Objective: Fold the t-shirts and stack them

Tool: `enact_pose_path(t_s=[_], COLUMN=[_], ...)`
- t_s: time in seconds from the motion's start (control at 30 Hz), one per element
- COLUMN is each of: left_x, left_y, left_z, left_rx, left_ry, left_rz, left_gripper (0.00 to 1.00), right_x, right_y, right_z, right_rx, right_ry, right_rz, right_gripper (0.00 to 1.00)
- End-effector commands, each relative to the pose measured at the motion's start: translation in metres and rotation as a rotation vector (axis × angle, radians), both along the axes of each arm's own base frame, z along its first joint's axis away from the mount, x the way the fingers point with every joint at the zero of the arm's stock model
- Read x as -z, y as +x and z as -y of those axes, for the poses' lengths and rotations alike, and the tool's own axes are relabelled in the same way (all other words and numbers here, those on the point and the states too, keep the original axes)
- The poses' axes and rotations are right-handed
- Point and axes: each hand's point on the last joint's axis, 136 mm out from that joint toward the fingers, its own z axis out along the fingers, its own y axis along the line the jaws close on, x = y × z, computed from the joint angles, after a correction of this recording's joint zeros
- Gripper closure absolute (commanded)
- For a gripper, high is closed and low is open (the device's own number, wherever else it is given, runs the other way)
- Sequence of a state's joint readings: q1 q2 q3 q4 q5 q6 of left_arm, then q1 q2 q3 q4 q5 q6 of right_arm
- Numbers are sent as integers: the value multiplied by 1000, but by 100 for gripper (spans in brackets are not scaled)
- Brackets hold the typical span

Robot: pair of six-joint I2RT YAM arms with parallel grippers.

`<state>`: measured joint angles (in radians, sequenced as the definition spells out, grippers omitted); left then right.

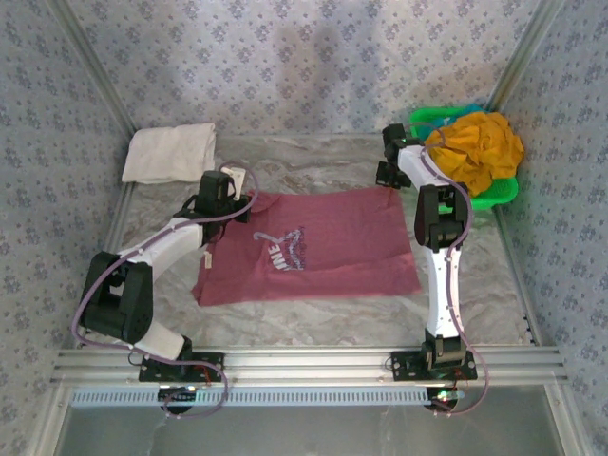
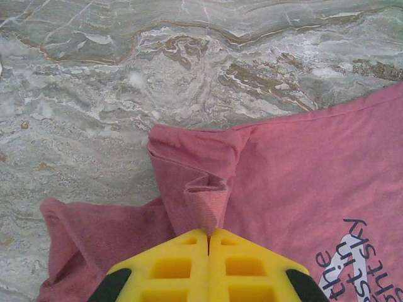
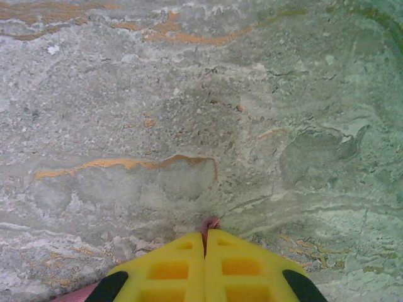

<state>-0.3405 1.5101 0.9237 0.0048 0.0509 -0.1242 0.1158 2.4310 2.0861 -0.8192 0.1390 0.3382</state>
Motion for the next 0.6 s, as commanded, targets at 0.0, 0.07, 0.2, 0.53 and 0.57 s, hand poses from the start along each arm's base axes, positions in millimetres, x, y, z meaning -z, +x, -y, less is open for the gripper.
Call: enact_pose_path(t_s=[0.0,0.07,0.2,0.53,0.57], left_x=[-24,-29,-33,-53,-53], left_y=[8,9,13,19,18], left_z=[2,0,-7,-26,-26], left_rx=[-15,-17,-27,-48,-46], left_ry=[-28,-25,-18,-1,1], left_rz=[68,83,88,131,130], left_gripper=[100,100,100,100,100], right_x=[-19,-34,-57,-67,-67], right_y=[1,4,2,-5,-6], right_z=[-7,-8,-8,5,6], right_rx=[1,-3,-8,16,21], right_ry=[41,46,67,96,99], right_rz=[36,80,145,190,197], right_gripper=[98,100,100,100,100])
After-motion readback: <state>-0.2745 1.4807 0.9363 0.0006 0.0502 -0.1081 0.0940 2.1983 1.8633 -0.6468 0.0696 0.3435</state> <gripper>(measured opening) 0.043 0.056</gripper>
